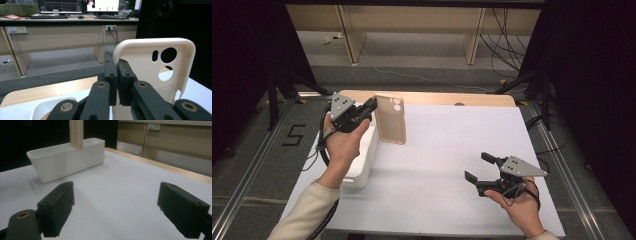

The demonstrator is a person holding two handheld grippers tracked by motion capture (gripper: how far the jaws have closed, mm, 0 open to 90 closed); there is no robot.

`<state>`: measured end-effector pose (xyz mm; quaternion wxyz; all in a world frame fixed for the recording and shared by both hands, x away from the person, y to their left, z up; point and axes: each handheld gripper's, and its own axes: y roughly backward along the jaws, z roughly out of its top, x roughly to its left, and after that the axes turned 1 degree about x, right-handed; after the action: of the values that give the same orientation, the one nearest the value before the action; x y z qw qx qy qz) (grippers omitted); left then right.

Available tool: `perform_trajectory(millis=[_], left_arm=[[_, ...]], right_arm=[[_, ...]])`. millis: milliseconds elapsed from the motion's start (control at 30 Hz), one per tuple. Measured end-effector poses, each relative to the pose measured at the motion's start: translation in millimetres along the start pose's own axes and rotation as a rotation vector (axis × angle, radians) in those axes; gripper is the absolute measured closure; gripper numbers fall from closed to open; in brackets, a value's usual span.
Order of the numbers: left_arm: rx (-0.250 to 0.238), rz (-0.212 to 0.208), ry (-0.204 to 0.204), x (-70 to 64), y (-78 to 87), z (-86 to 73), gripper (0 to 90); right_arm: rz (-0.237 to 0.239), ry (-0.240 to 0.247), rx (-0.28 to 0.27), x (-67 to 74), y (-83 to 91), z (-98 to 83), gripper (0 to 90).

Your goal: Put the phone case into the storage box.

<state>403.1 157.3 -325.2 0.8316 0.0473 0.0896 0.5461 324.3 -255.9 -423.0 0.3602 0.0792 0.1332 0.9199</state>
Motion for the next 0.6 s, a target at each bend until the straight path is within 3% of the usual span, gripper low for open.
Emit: perform_trajectory(millis=[267,300,433,567,600], left_arm=[[-0.008,0.005,0.005,3.9,1.6,2.7,86.9],[-0.021,0.009,-0.028,6.4,1.5,4.0,86.9],[-0.021,0.005,-0.020,7.1,1.9,4.8,86.9],[-0.022,0.007,-0.009,7.9,2.4,5.4,86.9],[-0.023,0.007,-0.009,8.4,2.6,5.6,86.9]], right_arm=[[-0.007,0.013,-0.014,-1.3,0.3,-1.0,15.3],[-0.003,0.003,-0.008,-0.8,0.7,-1.3,15.3],[0.000,-0.002,0.015,-0.7,3.1,-1.9,15.3],[-0.008,-0.004,-0.002,-0.5,3.2,-3.1,15.3],[-0.014,0.014,-0.012,-1.8,2.8,-3.2,15.3]])
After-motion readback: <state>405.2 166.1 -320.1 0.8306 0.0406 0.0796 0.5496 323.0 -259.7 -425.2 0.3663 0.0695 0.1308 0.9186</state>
